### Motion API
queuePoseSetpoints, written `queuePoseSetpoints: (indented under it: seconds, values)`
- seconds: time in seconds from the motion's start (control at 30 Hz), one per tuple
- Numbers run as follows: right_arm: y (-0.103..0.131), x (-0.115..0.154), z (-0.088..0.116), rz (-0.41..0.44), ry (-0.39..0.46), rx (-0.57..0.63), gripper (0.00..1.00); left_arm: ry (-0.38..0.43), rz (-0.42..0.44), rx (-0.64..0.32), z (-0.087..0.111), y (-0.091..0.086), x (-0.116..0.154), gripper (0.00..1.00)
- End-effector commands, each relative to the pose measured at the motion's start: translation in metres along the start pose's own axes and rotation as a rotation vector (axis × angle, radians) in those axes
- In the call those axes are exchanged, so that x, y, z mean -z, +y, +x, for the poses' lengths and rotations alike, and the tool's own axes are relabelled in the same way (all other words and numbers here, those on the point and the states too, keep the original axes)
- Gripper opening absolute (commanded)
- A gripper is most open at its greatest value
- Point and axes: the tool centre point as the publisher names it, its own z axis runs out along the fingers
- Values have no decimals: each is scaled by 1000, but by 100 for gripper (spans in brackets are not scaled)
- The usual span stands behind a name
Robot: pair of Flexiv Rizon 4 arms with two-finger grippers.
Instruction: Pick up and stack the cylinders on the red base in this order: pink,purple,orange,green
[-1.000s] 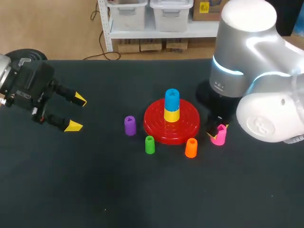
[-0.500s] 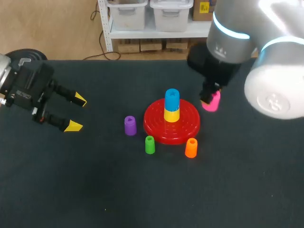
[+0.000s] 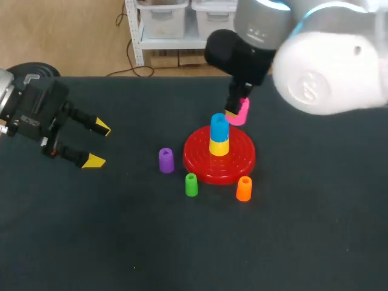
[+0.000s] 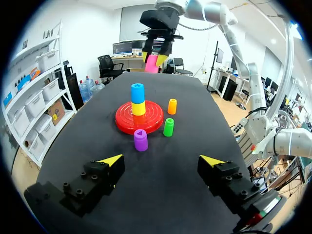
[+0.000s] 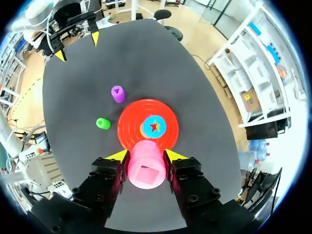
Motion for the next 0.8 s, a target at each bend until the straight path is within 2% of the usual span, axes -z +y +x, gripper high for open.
queuePoseSetpoints:
  seconds: [0.03, 0.33, 0.8]
  values:
    - [-8, -16, -25, -22, 70, 11, 0, -3, -1, -3, 1, 0, 0, 100]
    - [-10, -27, -36, -41, 120, 40, 0, -3, -1, -3, 1, 0, 0, 100]
    - [-18, -36, -34, -70, 148, 28, 0, -3, -1, -3, 1, 0, 0, 100]
